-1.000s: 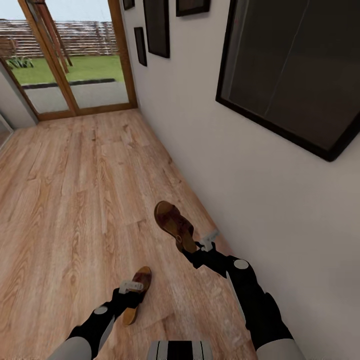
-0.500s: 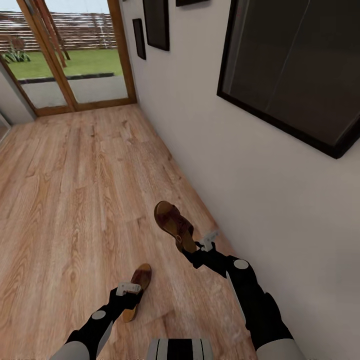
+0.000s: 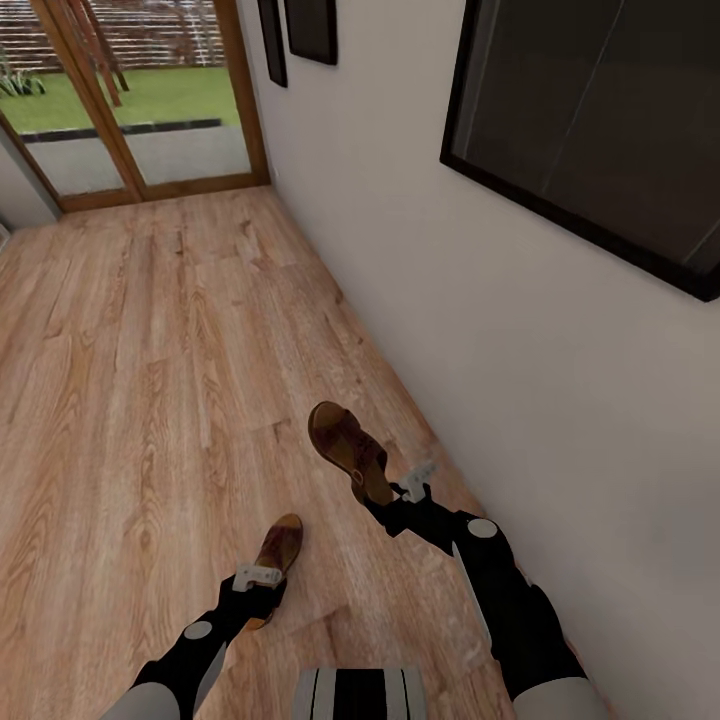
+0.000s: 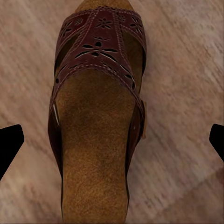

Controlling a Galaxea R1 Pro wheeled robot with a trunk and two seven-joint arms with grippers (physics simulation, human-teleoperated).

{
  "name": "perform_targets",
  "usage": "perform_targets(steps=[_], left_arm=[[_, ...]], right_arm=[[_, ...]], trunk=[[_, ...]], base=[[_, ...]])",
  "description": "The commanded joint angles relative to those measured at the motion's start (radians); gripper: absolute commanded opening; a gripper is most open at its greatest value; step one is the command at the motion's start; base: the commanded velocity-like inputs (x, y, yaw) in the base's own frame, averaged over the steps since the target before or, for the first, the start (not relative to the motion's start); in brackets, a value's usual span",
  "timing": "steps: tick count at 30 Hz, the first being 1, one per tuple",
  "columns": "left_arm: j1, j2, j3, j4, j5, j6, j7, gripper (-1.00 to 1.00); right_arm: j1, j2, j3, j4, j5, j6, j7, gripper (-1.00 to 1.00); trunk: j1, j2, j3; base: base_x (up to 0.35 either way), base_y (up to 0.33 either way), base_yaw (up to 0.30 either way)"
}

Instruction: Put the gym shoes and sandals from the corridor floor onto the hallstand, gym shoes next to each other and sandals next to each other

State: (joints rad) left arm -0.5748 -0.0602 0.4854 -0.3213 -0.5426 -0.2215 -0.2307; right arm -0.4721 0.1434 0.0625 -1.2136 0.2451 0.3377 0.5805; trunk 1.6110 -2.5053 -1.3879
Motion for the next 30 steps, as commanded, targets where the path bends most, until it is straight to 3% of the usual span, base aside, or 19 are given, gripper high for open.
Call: perform_targets(steps=[1, 5, 23, 30], left_arm=[[0.000, -0.001, 0.009, -0.001, -0.008, -0.003, -0.006, 1.00], [0.000, 0.000, 0.010, -0.002, -0.008, -0.006, 0.001, 1.00], [0.000, 0.000, 0.010, -0.005, -0.008, -0.007, 0.014, 1.00], [0.000, 0.002, 0.014, -0.007, -0.007, -0.008, 0.014, 1.00]], right_arm=[[0.000, 0.000, -0.001, -0.004, 0.006, 0.004, 0.007, -1.00], [0.000, 0.000, -0.002, -0.021, 0.006, 0.004, 0.007, -1.00], [0.000, -0.001, -0.003, -0.027, 0.006, 0.004, 0.007, -1.00], [0.000, -0.001, -0.003, -0.027, 0.006, 0.004, 0.007, -1.00]], trunk=[[0.000, 0.000, -0.001], [0.000, 0.000, -0.003], [0.008, -0.004, -0.098], [0.008, -0.004, -0.105]], base=[[0.000, 0.000, 0.000], [0.000, 0.000, 0.000], [0.000, 0.000, 0.000], [0.000, 0.000, 0.000]])
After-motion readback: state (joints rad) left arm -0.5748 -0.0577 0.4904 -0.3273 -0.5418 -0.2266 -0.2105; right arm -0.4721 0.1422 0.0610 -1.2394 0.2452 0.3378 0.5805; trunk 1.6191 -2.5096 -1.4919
